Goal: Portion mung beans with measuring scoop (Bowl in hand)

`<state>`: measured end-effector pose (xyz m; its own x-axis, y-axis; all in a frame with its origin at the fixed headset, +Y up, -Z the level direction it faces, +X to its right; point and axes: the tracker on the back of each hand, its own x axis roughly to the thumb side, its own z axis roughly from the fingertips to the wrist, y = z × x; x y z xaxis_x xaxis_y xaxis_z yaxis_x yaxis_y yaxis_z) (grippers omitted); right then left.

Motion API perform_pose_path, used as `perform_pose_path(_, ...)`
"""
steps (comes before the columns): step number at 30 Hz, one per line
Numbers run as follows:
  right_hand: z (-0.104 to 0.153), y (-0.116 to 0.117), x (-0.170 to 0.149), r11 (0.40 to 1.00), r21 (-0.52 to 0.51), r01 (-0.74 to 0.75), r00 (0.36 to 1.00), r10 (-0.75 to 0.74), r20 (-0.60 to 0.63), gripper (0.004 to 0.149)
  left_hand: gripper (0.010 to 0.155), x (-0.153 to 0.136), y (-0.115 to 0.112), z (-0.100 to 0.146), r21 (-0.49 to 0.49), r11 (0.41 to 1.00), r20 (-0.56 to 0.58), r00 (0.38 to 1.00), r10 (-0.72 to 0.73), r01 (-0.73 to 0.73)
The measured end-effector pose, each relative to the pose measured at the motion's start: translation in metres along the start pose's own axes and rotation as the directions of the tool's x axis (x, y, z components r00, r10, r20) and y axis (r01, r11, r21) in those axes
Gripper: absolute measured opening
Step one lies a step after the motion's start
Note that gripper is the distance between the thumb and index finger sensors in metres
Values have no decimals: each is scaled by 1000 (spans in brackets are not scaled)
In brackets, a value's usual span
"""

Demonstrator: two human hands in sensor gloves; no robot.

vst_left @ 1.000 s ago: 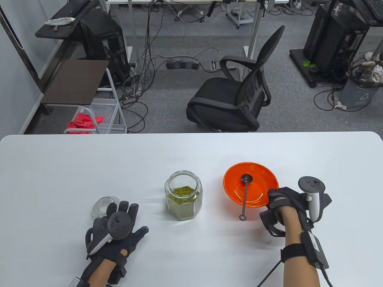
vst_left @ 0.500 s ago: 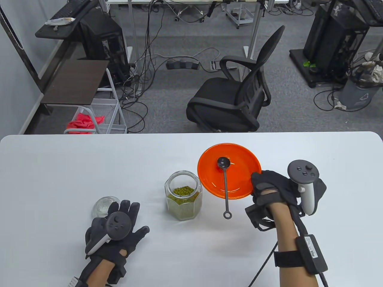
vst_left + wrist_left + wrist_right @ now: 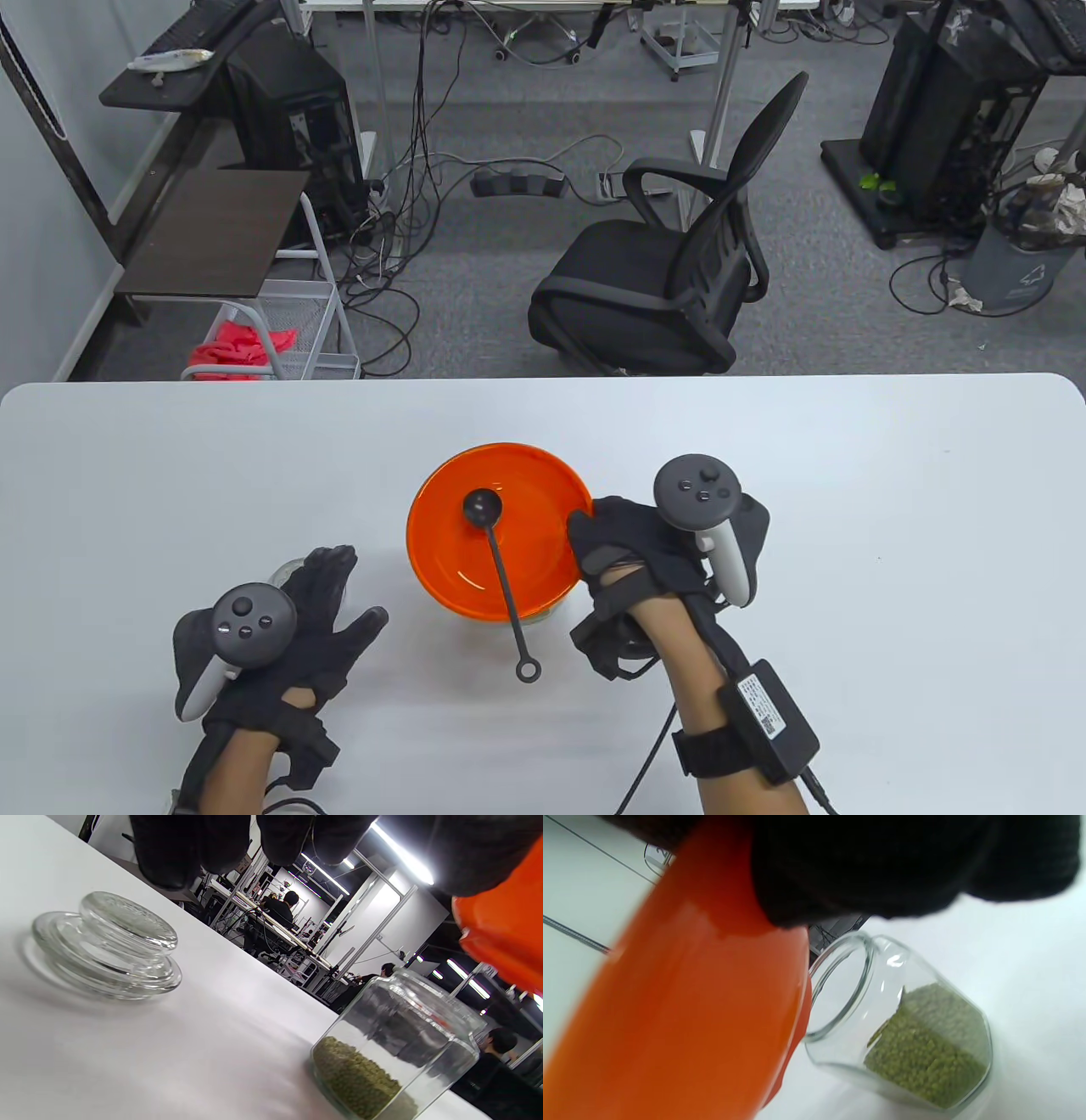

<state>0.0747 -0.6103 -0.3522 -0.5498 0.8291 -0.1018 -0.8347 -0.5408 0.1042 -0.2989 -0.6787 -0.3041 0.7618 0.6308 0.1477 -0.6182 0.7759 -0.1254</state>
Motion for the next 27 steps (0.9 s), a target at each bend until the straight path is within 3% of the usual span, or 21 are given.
perform_pose_path(11, 3, 43, 5, 997, 79, -11, 999, 8, 39, 48, 81, -19, 21, 6, 85, 950, -2, 953, 303, -302)
perform_pose_path(27, 0, 88, 1, 989, 143, 18, 998, -26, 53, 48, 93, -24, 12, 1, 46, 912, -39, 912, 408, -407)
